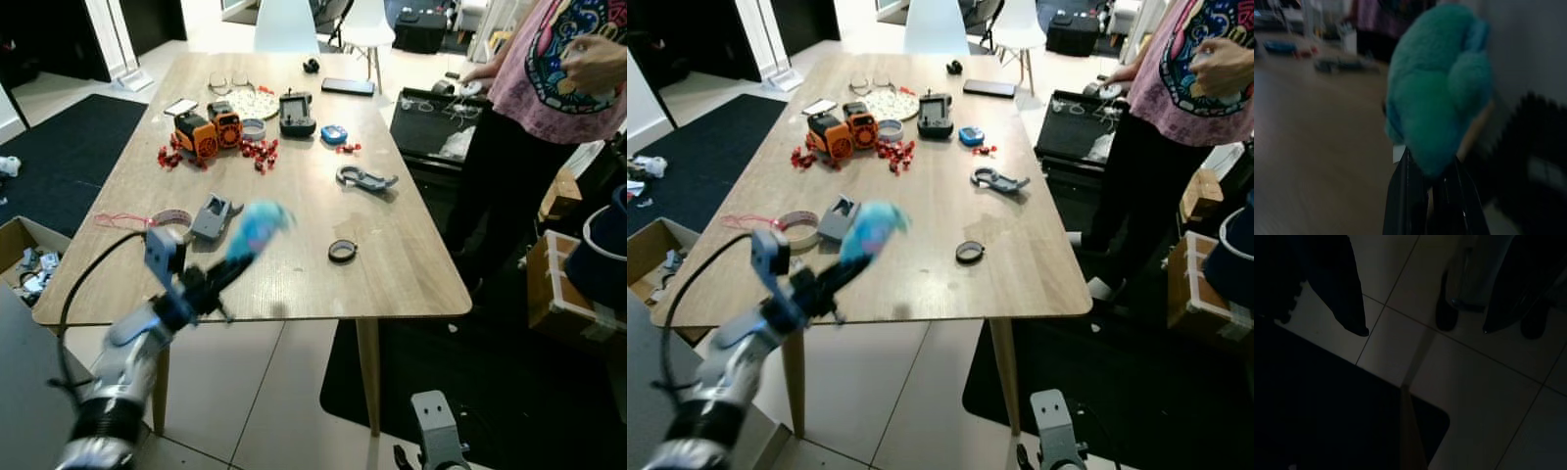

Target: Hang keys on a hook

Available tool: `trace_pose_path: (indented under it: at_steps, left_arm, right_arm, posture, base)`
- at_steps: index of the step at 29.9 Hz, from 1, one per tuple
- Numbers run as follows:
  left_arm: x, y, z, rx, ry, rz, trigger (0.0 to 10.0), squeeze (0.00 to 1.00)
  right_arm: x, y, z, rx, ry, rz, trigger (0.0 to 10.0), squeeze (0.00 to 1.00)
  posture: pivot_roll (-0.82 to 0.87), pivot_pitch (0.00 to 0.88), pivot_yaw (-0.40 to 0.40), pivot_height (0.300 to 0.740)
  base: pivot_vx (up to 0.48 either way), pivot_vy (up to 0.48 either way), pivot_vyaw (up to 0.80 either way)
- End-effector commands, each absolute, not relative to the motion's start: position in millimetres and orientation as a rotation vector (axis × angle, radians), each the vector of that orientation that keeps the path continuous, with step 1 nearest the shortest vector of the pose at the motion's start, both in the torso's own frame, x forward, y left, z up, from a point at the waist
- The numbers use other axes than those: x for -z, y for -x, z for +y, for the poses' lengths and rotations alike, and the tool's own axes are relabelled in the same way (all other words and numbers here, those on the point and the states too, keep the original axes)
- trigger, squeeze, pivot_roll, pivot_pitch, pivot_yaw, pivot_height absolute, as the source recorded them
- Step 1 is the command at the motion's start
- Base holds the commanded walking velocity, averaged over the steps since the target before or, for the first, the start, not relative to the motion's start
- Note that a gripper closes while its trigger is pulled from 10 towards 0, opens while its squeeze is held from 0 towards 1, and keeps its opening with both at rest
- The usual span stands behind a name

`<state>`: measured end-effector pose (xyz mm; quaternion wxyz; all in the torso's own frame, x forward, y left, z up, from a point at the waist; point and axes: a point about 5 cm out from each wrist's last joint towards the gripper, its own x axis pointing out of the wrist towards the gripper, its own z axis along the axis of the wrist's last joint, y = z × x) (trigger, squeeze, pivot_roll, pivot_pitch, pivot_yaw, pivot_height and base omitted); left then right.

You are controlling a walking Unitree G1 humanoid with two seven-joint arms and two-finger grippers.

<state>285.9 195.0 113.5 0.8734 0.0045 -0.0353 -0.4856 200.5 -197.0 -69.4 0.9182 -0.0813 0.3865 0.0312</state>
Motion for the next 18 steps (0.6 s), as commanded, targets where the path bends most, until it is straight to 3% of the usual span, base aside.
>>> trace_pose_path:
  at_steps: [1, 4, 5, 7, 12, 18]
  left_arm:
    - [-105, -272, 200, 1.119, -0.127, -0.006, 0.0, 0.00]
    - [-97, -262, 203, 1.169, -0.170, 0.047, 0.0, 0.00]
    - [-79, -243, 214, 1.253, -0.239, 0.182, 0.0, 0.00]
    - [-72, -236, 218, 1.275, -0.265, 0.230, 0.0, 0.00]
    - [-52, -221, 229, 1.231, -0.249, 0.323, 0.0, 0.00]
    - [-15, -206, 234, 0.893, -0.163, 0.338, 0.0, 0.00]
  right_arm:
    - [72, -195, -198, -0.067, 0.171, 0.814, 10.0, 0.00]
    - [72, -195, -198, -0.067, 0.171, 0.814, 10.0, 0.00]
    - [72, -195, -198, -0.067, 0.171, 0.816, 10.0, 0.00]
    - [72, -195, -198, -0.067, 0.171, 0.817, 10.0, 0.00]
    - [73, -194, -198, -0.068, 0.171, 0.819, 10.0, 0.00]
    - [74, -193, -197, -0.063, 0.163, 0.824, 10.0, 0.00]
  posture:
    - [0.02, 0.099, -0.022, 0.740]
    - [0.01, 0.098, -0.023, 0.740]
    - [0.02, 0.099, -0.025, 0.740]
    - [0.02, 0.099, -0.025, 0.740]
    - [0.02, 0.096, -0.023, 0.740]
    - [0.02, 0.087, -0.013, 0.740]
  base:
    - [0.000, 0.000, 0.00]
    - [0.000, 0.000, 0.00]
    - [0.000, 0.000, 0.00]
    - [0.000, 0.000, 0.00]
    - [0.000, 0.000, 0.00]
    - [0.000, 0.000, 0.00]
